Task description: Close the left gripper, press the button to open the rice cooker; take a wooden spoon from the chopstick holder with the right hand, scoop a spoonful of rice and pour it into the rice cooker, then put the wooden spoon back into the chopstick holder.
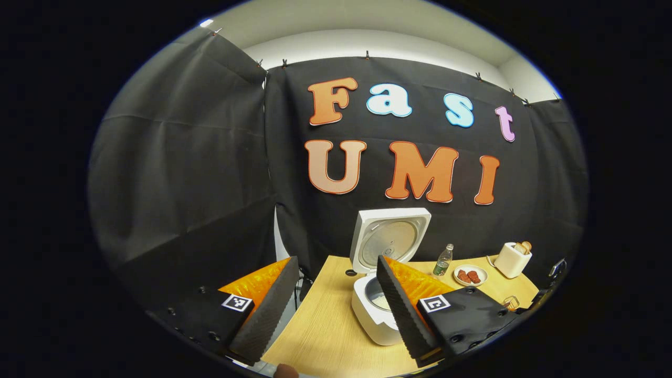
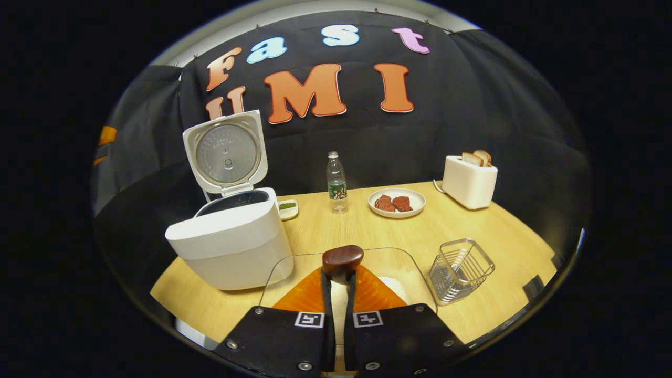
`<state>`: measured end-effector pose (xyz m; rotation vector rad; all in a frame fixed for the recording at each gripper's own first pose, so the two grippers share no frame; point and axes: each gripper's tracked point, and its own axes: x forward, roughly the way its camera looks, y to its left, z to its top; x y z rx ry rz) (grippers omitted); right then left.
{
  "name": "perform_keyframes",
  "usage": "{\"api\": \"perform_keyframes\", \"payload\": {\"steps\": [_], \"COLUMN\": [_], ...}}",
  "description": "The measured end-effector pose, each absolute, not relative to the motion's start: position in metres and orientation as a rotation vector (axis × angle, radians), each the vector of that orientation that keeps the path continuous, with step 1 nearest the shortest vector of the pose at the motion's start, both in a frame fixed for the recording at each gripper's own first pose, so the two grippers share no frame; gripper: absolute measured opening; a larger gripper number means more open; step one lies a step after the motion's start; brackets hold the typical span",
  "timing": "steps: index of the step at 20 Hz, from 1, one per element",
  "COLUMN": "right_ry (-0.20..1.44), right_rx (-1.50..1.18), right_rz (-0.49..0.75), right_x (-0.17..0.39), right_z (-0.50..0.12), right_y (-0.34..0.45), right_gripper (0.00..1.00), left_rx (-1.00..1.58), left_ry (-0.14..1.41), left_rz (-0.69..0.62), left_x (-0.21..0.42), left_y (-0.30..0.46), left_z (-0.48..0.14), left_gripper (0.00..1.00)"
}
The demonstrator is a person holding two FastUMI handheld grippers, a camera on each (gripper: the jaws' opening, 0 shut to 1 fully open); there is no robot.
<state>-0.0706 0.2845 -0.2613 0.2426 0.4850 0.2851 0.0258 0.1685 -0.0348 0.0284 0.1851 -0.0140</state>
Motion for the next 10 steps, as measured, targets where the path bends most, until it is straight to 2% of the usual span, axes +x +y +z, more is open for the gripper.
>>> {"api": "perform_keyframes", "payload": {"steps": [10], "right_ry": [0.609], "right_rx": [0.891], "right_rz": [0.202], "right_x": [-0.064], "right_z": [-0.269], "right_y": [0.277], "right_gripper": [0.06], "left_rx": [0.028], "left_ry": [0.192], "left_rz": [-0.04], "left_x": [0.03], "left_y": [0.161], "left_z": [-0.037], "left_gripper": [1.0]}}
